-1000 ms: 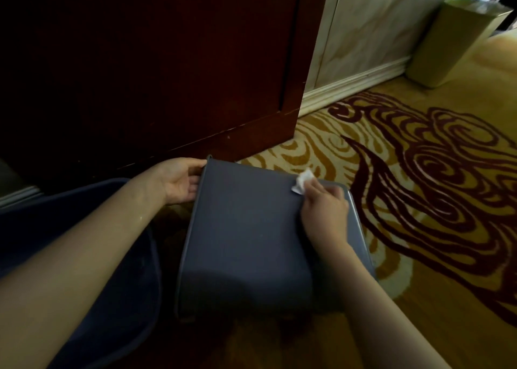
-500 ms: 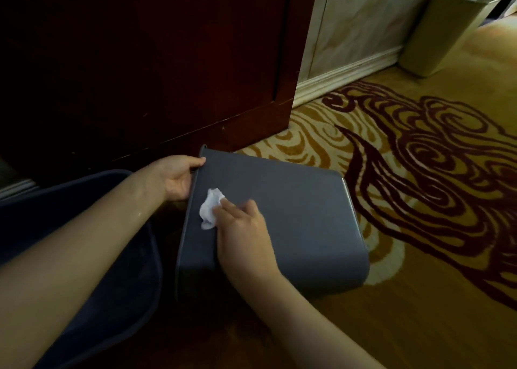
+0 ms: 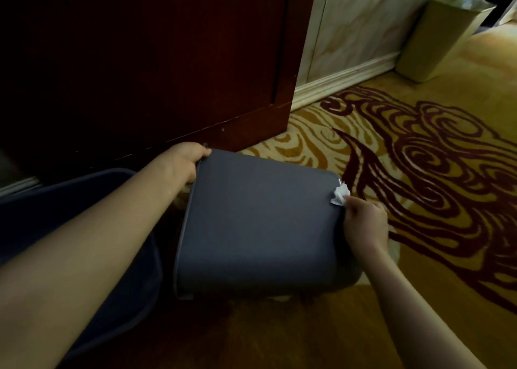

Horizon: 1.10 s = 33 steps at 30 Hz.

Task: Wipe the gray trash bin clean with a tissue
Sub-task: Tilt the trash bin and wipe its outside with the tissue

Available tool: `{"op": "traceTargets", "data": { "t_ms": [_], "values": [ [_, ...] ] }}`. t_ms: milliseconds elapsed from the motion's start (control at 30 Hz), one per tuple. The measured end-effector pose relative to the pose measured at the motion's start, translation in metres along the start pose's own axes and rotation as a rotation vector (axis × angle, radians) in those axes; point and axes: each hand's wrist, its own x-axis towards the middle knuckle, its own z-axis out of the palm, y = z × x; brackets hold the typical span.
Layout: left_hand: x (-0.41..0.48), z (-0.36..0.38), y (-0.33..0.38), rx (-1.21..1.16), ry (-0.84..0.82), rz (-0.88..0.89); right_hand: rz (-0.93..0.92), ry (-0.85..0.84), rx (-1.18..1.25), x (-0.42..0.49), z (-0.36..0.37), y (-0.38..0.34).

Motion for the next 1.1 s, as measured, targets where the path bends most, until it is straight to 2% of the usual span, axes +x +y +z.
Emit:
{"op": "traceTargets", "data": {
  "t_ms": [133, 300, 400, 467, 600, 700, 800, 900, 967, 1100],
  "values": [
    [-0.017, 0.010, -0.004, -0.006, 0.065, 0.224, 0.107, 0.087, 0.325, 0.006, -0.016, -0.012],
    [-0.057, 0.001, -0.009, -0.007, -0.078, 0.627, 0.004, 0.290, 0.541, 0.014, -0.045, -0.052],
    [-0.064, -0.012, -0.015, -0.043, -0.196, 0.738, -0.095, 0.372, 0.573, 0.017, -0.055, -0.072],
    [-0.061, -0.020, -0.022, -0.046, -0.266, 0.716, -0.129, 0.353, 0.574, 0.016, -0.053, -0.082],
    [-0.050, -0.038, -0.040, -0.095, -0.419, 0.559, -0.174, 0.241, 0.520, -0.002, -0.028, -0.099],
    [-0.045, -0.058, -0.048, -0.152, -0.565, 0.409, -0.368, 0.188, 0.460, -0.024, -0.004, -0.124],
    [-0.048, -0.069, -0.051, -0.082, -0.681, 0.305, -0.612, 0.099, 0.386, -0.044, 0.012, -0.156],
    [-0.059, -0.069, -0.041, -0.231, -0.733, 0.249, -0.755, 0.041, 0.254, -0.064, 0.023, -0.171],
    [-0.066, -0.059, -0.028, -0.296, -0.693, 0.194, -0.764, 0.045, 0.231, -0.071, 0.025, -0.172],
    [-0.068, -0.035, -0.009, -0.267, -0.371, 0.147, -0.745, 0.062, 0.156, -0.067, 0.020, -0.161]
  ]
}}
